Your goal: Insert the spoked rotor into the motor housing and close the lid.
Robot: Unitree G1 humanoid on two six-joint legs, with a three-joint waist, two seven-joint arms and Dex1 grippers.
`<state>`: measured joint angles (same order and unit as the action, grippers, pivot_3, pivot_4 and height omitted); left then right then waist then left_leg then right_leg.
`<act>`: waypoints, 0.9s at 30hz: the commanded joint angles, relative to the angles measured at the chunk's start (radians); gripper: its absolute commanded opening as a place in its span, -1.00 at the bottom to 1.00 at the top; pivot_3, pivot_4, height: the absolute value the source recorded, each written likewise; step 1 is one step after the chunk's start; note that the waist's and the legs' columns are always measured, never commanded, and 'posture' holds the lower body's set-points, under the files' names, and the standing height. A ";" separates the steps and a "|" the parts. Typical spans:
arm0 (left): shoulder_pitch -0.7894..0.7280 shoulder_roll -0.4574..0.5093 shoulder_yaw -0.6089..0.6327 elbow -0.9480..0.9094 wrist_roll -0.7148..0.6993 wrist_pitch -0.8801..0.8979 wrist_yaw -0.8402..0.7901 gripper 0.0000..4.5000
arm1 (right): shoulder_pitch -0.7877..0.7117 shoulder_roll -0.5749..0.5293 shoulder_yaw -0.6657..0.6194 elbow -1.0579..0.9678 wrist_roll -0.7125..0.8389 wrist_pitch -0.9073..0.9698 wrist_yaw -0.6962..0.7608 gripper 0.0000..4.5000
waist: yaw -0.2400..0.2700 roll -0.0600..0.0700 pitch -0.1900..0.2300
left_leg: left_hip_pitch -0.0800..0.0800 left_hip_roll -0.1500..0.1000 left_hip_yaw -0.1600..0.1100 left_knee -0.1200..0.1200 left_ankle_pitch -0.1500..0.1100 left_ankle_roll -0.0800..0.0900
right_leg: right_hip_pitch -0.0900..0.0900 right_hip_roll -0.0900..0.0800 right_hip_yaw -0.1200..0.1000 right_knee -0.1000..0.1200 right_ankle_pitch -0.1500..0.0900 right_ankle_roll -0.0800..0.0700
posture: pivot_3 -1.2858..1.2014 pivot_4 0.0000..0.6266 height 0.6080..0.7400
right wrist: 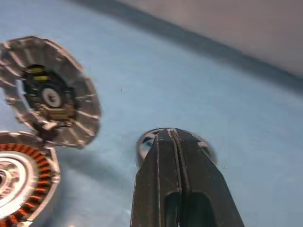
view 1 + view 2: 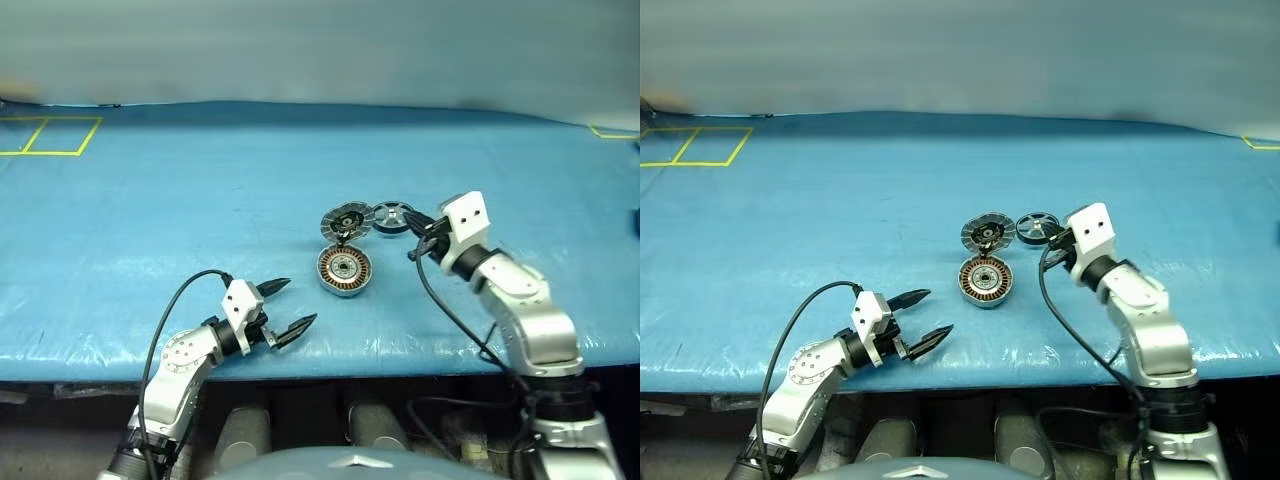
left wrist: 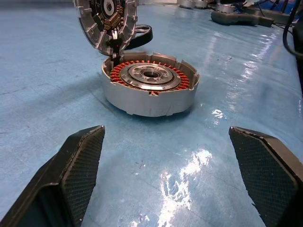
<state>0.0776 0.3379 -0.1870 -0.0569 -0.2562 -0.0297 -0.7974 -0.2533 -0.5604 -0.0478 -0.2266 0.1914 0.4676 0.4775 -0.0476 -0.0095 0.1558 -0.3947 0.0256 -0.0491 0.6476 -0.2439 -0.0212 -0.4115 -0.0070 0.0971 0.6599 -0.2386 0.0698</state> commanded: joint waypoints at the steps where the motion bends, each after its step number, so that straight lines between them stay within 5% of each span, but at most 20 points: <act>1: -0.014 -0.004 0.004 -0.019 -0.009 -0.011 -0.006 1.00 | -0.140 -0.082 0.117 0.117 -0.180 -0.037 0.001 -0.99 | -0.011 0.000 0.000 | 0.001 0.000 0.000 0.000 0.000 0.000 | 0.000 0.000 0.000 0.000 0.000 0.000 | 0.03 -0.52 1.00; 3: -0.015 -0.004 0.002 -0.019 -0.006 -0.009 -0.006 1.00 | -0.252 -0.107 0.210 0.240 -0.277 -0.054 0.023 -0.99 | -0.020 0.000 0.000 | 0.001 0.000 0.000 0.000 0.000 0.000 | 0.001 0.001 0.001 0.001 0.000 0.000 | 0.03 -0.52 1.00; 6: -0.013 -0.004 0.000 -0.027 -0.010 -0.003 -0.009 1.00 | -0.403 -0.102 0.326 0.399 -0.337 -0.063 0.141 -0.72 | -0.021 0.000 0.000 | 0.001 0.000 0.001 0.000 0.000 0.000 | 0.000 0.001 0.002 0.000 0.001 0.000 | 0.03 -0.52 1.00; 15: 0.015 -0.001 0.014 -0.045 -0.005 0.000 0.014 1.00 | -0.678 -0.053 0.478 0.804 -0.440 -0.266 0.363 0.58 | -0.011 0.000 0.001 | -0.003 -0.001 0.002 0.000 -0.002 0.004 | -0.002 -0.002 0.001 -0.001 0.004 -0.005 | 0.03 -0.52 1.00; 27: 0.026 0.008 0.012 -0.063 -0.013 0.024 0.015 1.00 | -0.772 -0.039 0.560 1.059 -0.596 -0.490 0.430 0.58 | -0.014 0.001 0.002 | -0.002 -0.001 0.002 0.001 -0.003 0.005 | -0.001 -0.002 0.001 -0.001 0.004 -0.005 | 0.03 -0.52 1.00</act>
<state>0.1048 0.3395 -0.1805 -0.0809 -0.2566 -0.0051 -0.7755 -1.0117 -0.5976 0.5016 0.8071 -0.3753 -0.0042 0.9083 -0.0617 -0.0084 0.1574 -0.3955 0.0243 -0.0474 0.6482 -0.2471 -0.0160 -0.4118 -0.0093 0.0978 0.6591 -0.2345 0.0646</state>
